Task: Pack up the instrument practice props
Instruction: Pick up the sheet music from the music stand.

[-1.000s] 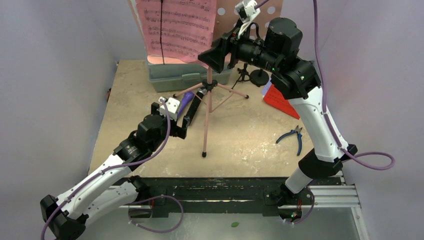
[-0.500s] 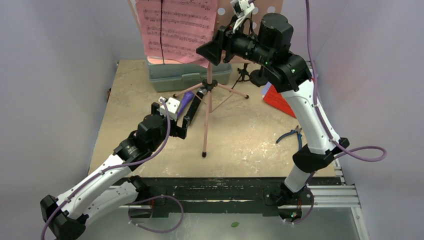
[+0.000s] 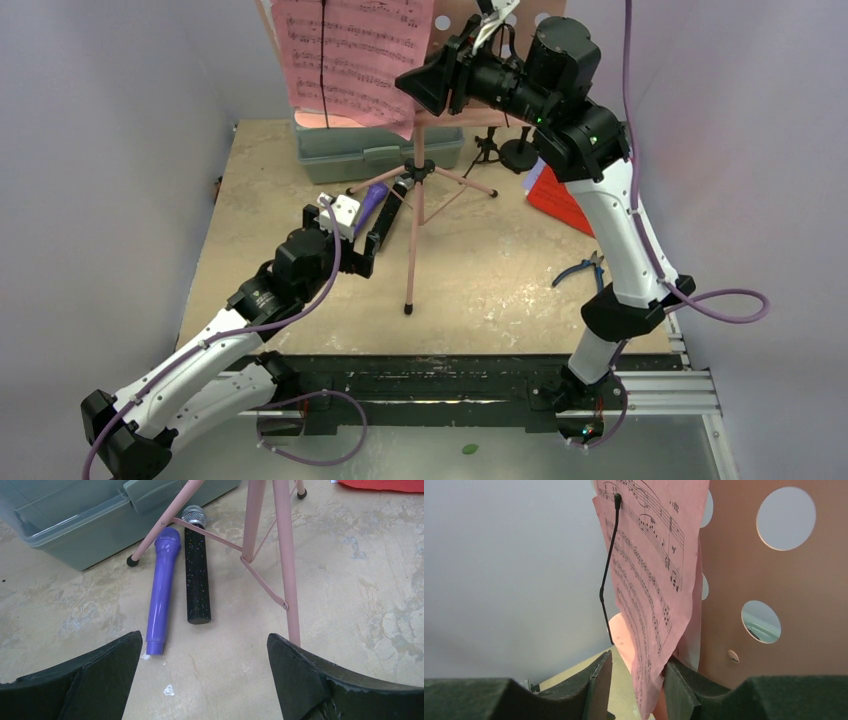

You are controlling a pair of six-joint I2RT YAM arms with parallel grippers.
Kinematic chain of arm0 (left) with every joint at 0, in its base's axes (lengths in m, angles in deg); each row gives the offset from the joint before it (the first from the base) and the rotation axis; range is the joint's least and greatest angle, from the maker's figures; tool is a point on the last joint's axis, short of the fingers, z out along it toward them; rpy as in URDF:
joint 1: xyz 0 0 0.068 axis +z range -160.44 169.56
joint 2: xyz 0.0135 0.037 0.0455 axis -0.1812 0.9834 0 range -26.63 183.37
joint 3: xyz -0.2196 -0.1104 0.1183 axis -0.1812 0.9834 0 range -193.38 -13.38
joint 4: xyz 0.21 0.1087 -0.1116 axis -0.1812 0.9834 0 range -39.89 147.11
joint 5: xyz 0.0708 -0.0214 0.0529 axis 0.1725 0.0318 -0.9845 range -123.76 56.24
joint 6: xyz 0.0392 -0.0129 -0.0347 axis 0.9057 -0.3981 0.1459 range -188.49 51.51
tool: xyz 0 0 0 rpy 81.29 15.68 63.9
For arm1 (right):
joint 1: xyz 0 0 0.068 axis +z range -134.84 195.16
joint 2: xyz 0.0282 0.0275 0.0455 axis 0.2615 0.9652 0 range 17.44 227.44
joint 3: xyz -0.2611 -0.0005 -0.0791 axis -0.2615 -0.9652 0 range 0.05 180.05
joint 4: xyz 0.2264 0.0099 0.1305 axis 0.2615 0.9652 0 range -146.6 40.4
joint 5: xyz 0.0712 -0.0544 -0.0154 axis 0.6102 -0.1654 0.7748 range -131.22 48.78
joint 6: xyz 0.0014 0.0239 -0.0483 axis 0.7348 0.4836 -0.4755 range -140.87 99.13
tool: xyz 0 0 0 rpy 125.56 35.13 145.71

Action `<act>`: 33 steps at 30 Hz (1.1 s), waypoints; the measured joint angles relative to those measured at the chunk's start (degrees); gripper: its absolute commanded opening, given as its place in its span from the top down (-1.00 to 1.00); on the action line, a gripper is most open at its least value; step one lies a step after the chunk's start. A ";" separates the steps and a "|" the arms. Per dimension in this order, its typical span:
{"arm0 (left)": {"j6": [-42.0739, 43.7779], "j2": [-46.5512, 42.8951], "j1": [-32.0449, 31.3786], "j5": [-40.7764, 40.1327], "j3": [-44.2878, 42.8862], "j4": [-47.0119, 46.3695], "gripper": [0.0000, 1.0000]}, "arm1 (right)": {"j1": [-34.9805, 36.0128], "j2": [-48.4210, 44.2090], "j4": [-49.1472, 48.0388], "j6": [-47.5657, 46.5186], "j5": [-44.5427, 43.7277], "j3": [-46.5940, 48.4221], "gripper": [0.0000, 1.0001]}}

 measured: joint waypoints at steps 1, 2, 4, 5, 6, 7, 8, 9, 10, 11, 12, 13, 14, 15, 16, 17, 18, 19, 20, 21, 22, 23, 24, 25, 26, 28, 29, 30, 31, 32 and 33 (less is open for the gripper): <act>0.00 0.02 0.00 0.04 0.00 -0.02 -0.91 | 0.00 0.20 -0.07 -0.11 -0.02 0.26 0.16; 0.00 0.04 0.02 0.13 0.00 -0.02 -0.91 | 0.00 0.42 -0.07 -0.24 -0.02 0.55 0.17; 0.00 0.11 0.09 0.22 0.00 0.00 -0.91 | 0.00 1.22 -0.07 -0.52 -0.07 1.55 0.24; 0.00 0.13 0.15 0.26 0.00 -0.02 -0.91 | 0.00 1.68 -0.09 -0.70 -0.04 2.10 0.29; 0.00 0.13 0.26 0.31 0.00 0.00 -0.91 | 0.00 2.01 -0.13 -0.79 -0.04 2.49 0.36; 0.00 0.15 0.28 0.31 0.00 0.00 -0.91 | 0.00 2.47 -0.13 -0.94 -0.02 3.02 0.44; 0.00 0.15 0.31 0.33 0.00 0.00 -0.91 | 0.00 2.73 -0.17 -1.14 0.02 3.26 0.55; 0.00 0.15 0.31 0.35 0.00 0.00 -0.91 | 0.00 2.95 -0.20 -1.27 0.04 3.37 0.65; 0.00 0.17 0.31 0.35 0.00 -0.02 -0.91 | 0.00 3.26 -0.15 -1.36 0.04 3.61 0.76; 0.00 0.17 0.33 0.35 0.00 -0.02 -0.91 | 0.00 3.45 -0.13 -1.66 0.07 3.74 0.86; 0.00 0.17 0.35 0.35 0.00 -0.02 -0.91 | 0.00 3.58 -0.11 -1.86 0.11 3.87 0.92; 0.00 0.20 0.35 0.35 0.00 -0.02 -0.91 | 0.00 3.61 -0.04 -2.03 0.09 3.89 0.96; 0.00 0.22 0.37 0.35 0.00 -0.02 -0.91 | 0.00 3.61 0.00 -2.19 0.09 3.96 1.00; 0.00 0.24 0.37 0.37 0.00 0.00 -0.91 | 0.00 3.61 0.07 -2.38 0.07 4.20 1.00; 0.00 0.26 0.37 0.37 0.00 -0.02 -0.91 | 0.00 3.61 0.09 -2.64 0.04 4.52 1.00; 0.00 0.31 0.37 0.37 0.00 -0.02 -0.91 | 0.00 3.61 0.11 -2.91 0.04 4.85 1.00; 0.00 0.33 0.37 0.39 0.00 0.00 -0.91 | 0.00 3.61 0.09 -3.10 0.02 5.18 1.00; 0.00 0.33 0.39 0.37 0.00 -0.02 -0.91 | 0.00 3.56 0.11 -3.41 -0.02 5.57 1.00; 0.00 0.33 0.42 0.39 0.00 0.00 -0.91 | 0.00 3.50 0.17 -3.76 -0.15 5.88 1.00; 0.00 0.33 0.42 0.39 0.00 -0.02 -0.91 | 0.00 3.41 0.22 -4.11 -0.28 6.10 1.00; 0.00 0.33 0.42 0.39 0.00 -0.02 -0.91 | 0.00 3.34 0.35 -4.57 -0.48 6.43 1.00; 0.00 0.33 0.42 0.39 0.00 0.00 -0.91 | 0.00 3.21 0.44 -4.98 -0.74 6.60 1.00; 0.00 0.33 0.42 0.44 0.00 -0.02 -0.91 | -0.04 2.97 0.59 -5.46 -1.20 6.69 1.00; 0.00 0.33 0.42 0.44 0.00 -0.02 -0.91 | -0.13 2.69 0.81 -5.92 -1.55 6.80 1.00; 0.00 0.33 0.42 0.46 0.00 0.00 -0.91 | -0.35 2.36 1.01 -6.32 -1.73 6.91 1.00; 0.00 0.33 0.44 0.57 0.00 -0.02 -0.91 | -0.98 1.57 1.25 -6.99 -1.92 7.10 1.00; 0.00 0.33 0.44 0.61 0.00 -0.02 -0.91 | -1.49 1.07 1.29 -7.19 -1.92 7.19 1.00; 0.00 0.33 0.44 0.66 0.00 0.00 -0.91 | -2.14 0.46 1.33 -7.34 -1.90 7.28 1.00; -0.02 0.33 0.44 0.74 0.00 -0.02 -0.91 | -2.82 -0.13 1.36 -7.43 -1.90 7.37 1.00; 0.00 0.33 0.46 0.81 0.00 -0.02 -0.91 | -3.69 -0.92 1.36 -7.56 -1.88 7.54 1.00; 0.00 0.33 0.48 0.81 0.00 0.00 -0.91 | -4.22 -1.51 1.36 -7.58 -1.81 7.69 1.00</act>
